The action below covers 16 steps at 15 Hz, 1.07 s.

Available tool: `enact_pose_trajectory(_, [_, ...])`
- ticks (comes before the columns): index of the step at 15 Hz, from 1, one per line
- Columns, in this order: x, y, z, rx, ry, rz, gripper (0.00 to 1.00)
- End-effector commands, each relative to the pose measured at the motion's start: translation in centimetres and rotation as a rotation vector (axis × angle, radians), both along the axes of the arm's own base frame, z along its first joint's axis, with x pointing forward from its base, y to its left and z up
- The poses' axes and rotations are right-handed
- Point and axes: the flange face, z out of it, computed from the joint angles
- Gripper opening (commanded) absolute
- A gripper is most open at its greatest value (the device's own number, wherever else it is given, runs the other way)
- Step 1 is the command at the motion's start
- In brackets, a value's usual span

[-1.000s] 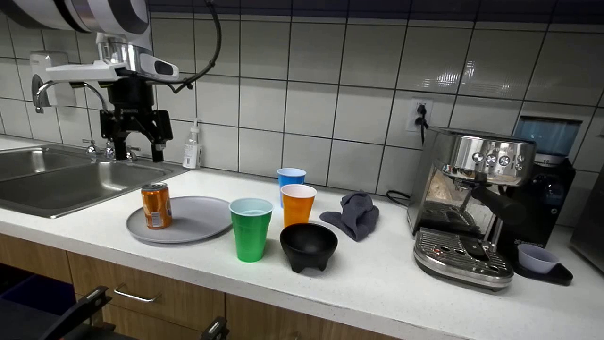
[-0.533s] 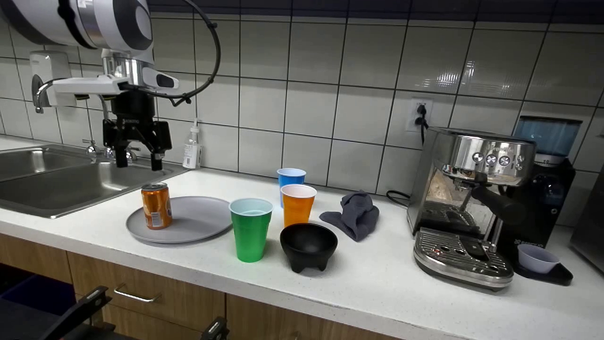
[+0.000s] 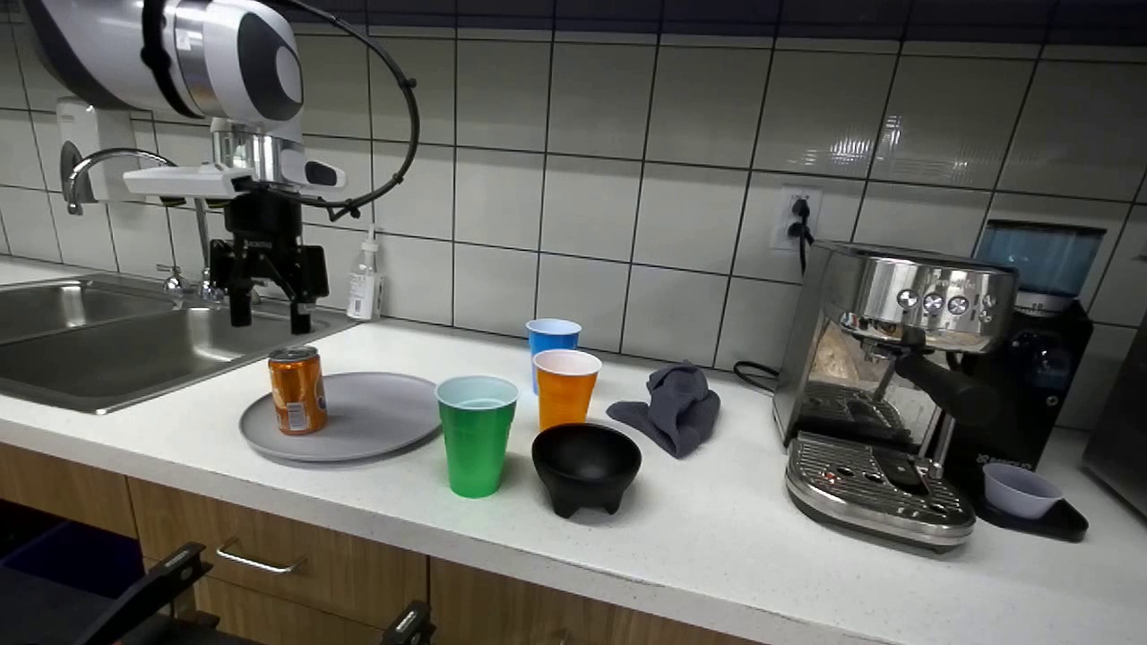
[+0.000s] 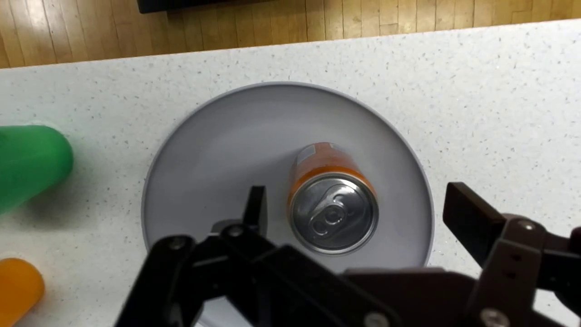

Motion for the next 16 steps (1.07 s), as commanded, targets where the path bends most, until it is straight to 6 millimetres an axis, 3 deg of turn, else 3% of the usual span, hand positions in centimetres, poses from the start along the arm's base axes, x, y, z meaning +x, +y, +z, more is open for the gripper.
enact_pose_trajectory(1, [1.8, 0.3, -0.9, -0.004, 0.014, -0.053, 1.0])
enact_pose_trajectory(8, [3.2, 0.0, -2.9, -0.017, 0.051, -0.081, 1.0])
enact_pose_trajectory(16, [3.3, 0.0, -4.0, -0.02, 0.07, -0.086, 1.0])
